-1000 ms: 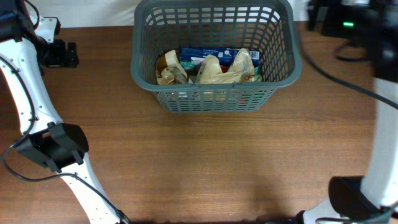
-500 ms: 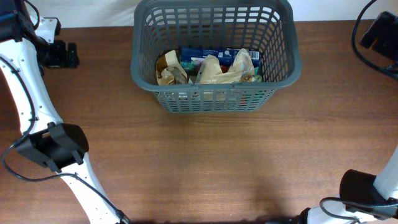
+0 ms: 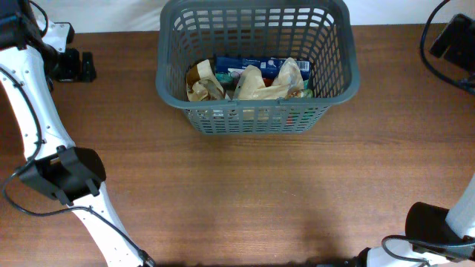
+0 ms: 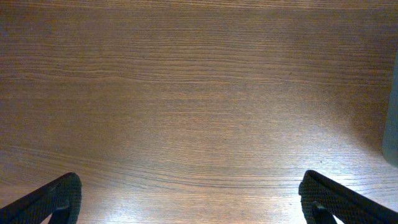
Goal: Pack container
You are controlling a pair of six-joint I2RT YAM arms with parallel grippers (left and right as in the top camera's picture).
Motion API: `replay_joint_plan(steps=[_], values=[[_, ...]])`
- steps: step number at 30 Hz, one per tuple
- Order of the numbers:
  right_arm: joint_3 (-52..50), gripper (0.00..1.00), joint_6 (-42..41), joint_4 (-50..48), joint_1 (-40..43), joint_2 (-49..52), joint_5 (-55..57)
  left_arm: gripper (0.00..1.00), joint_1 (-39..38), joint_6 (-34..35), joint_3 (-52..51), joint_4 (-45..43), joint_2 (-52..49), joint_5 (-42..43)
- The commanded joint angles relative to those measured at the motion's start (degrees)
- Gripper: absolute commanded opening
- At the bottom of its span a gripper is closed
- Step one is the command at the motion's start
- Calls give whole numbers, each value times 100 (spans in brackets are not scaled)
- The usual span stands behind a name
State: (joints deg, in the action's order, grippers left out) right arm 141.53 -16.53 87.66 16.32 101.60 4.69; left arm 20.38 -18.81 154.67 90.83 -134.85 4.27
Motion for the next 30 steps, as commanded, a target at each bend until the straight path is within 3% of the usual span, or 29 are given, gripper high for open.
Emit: replay_joint_plan(steps=[1, 8, 19, 22, 23, 25, 30], values=[[11, 99, -48, 2, 22, 9, 31, 99, 28, 59, 7, 11, -4, 87], [11, 99, -48, 2, 20, -20, 31, 99, 28, 59, 7, 11, -4, 87], [-195, 99, -48, 2, 20, -929, 31, 99, 28, 59, 7, 11, -4, 87], [-761, 99, -26, -219, 20, -1515, 295, 99, 28, 59, 7, 11, -4, 87], [-1329, 99, -28, -763, 20, -2009, 1014, 99, 28, 59, 7, 11, -4, 87], [-2068, 99, -26, -1517, 20, -2605, 1362, 99, 28, 59, 7, 11, -4, 87], [-4782, 99, -33, -3742, -52, -4625, 1377, 99, 28, 59, 7, 11, -4, 87]])
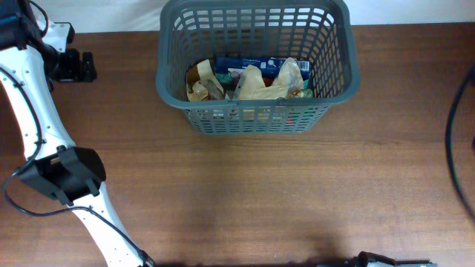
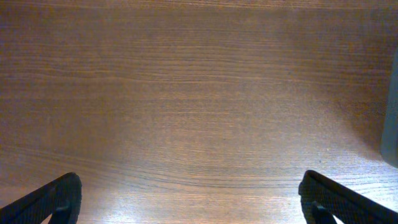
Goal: Pack container
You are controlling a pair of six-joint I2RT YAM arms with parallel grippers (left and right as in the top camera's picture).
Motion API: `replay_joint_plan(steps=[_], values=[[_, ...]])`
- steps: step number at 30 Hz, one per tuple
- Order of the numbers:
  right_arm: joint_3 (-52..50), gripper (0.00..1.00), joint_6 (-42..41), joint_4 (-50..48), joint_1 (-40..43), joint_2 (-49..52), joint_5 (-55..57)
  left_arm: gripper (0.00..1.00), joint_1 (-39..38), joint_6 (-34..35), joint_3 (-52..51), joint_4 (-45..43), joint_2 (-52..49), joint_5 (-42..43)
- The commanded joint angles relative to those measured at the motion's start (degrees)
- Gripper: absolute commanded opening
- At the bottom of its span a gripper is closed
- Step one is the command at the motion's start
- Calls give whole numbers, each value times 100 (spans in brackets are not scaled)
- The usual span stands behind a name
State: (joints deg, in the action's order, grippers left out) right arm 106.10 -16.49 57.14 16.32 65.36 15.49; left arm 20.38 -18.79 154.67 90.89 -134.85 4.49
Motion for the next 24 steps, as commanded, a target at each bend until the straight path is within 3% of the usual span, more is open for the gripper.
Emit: replay_joint_plan(steps=[1, 4, 12, 18, 24], values=[[-1698, 99, -39, -999, -127, -1335, 299, 99, 31, 57, 7, 4, -4, 66], [-3757, 99, -57, -2144, -527, -2813, 297, 99, 28, 57, 7, 4, -4, 66], [-7364, 99, -57, -2653, -1141, -5283, -48, 99, 28, 57, 7, 4, -4, 66], [-8769, 98, -57, -2839, -1213, -6144, -179, 99, 28, 57, 7, 4, -4, 66], [-9339, 99, -55, -2870, -1213, -6518, -175, 99, 28, 57, 7, 4, -4, 66]])
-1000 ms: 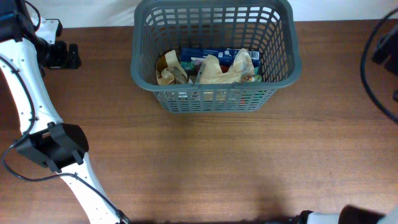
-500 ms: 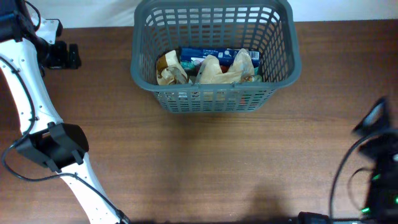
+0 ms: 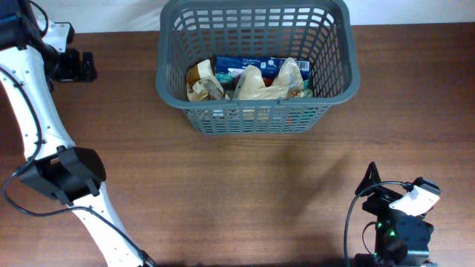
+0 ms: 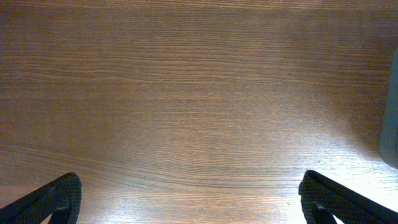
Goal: Pack container
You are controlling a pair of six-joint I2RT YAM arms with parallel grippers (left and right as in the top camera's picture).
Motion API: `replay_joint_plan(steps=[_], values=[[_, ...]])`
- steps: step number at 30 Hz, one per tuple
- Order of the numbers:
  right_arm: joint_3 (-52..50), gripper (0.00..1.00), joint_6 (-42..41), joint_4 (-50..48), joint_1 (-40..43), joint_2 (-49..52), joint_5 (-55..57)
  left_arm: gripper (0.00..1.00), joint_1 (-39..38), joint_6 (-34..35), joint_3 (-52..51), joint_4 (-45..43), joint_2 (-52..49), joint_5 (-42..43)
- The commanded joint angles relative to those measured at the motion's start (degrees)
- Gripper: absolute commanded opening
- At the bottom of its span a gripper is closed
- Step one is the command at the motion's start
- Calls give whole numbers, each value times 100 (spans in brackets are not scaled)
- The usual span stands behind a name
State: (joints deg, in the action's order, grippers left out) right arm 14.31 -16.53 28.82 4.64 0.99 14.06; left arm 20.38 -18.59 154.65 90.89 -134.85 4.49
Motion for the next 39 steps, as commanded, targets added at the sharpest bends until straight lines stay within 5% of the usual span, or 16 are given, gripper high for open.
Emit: replay_joint_plan(steps=[1, 34, 39], values=[[-210, 99, -50, -37, -46, -81, -33, 99, 28, 37, 9, 4, -4, 66], [-658, 99, -48, -162, -46, -81, -37, 99, 28, 37, 11, 4, -13, 66], [-658, 99, -48, -162, -46, -81, -35, 99, -258, 37, 9, 4, 826, 66]])
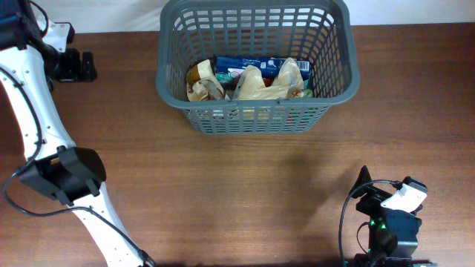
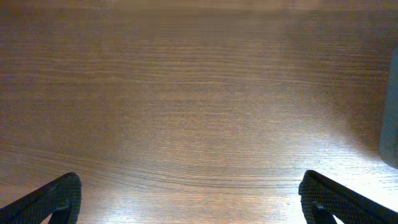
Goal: Pack container
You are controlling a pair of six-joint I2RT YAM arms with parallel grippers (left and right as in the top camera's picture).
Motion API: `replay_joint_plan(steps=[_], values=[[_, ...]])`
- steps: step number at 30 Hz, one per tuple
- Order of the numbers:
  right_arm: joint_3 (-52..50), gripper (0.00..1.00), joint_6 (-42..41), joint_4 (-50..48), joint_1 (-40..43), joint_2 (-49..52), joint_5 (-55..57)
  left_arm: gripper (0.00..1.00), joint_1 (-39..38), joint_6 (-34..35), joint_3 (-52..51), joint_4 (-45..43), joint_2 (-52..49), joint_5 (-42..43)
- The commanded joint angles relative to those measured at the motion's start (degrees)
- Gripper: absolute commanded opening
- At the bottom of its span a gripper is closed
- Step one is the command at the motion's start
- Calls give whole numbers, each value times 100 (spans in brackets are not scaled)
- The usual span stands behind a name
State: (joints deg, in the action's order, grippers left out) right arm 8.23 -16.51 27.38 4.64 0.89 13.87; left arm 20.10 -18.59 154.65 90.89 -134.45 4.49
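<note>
A grey plastic basket [image 1: 256,63] stands at the back middle of the table and holds several packets: brown paper bags [image 1: 260,83] and a blue pack [image 1: 249,64]. My left gripper [image 1: 83,67] hovers over bare wood to the basket's left. In the left wrist view it [image 2: 189,202] is open, with its fingertips [image 2: 59,199] far apart and nothing between them. The basket's wall [image 2: 390,124] shows at that view's right edge. My right arm [image 1: 387,222] sits folded at the front right, and its jaws cannot be made out.
The brown wooden table [image 1: 245,193] spans the view. My left arm's white links [image 1: 33,126] run down the left side, with a black joint [image 1: 63,174]. A black cable [image 1: 347,222] loops beside the right arm.
The folded right arm at the front right has shifted slightly to the left. The left gripper, the basket and its contents are as they were.
My right arm reached toward the back right corner at first. Then only a cable showed at the right edge. Later the arm sat folded at the front right, where it still is. The left gripper stayed open over the same wood throughout.
</note>
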Motion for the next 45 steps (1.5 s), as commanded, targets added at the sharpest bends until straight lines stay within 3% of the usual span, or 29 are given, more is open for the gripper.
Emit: replay_joint_plan(steps=[1, 6, 13, 16, 24, 28, 31, 38, 45], values=[[-50, 99, -50, -17, -46, -70, -17, 99, -387, 37, 2, 2, 1080, 66], [-50, 99, -50, -17, -46, -70, -17, 99, -1130, 37, -516, 2, 2293, 66], [-50, 99, -50, -17, -46, -70, -15, 99, -2621, -44, -2951, -229, 4662, -133], [-50, 99, -50, -17, -46, -70, -17, 99, -2697, -26, -4347, -1270, 5674, -22], [-50, 99, -50, -17, -46, -70, -17, 99, -2697, -24, -9722, -5958, 9149, 737], [-50, 99, -50, -17, -46, -70, -17, 99, -2697, -24, -11866, -7265, 10767, 739], [-50, 99, -50, -17, -46, -70, -15, 99, -2697, -24, -12863, -7886, 11549, 737], [-50, 99, -50, -17, -46, -70, -17, 99, -2675, -26, -14476, -8120, 13403, 732], [-50, 99, -50, -17, -46, -70, -15, 99, -2227, -31, -14819, -8021, 13416, 710]])
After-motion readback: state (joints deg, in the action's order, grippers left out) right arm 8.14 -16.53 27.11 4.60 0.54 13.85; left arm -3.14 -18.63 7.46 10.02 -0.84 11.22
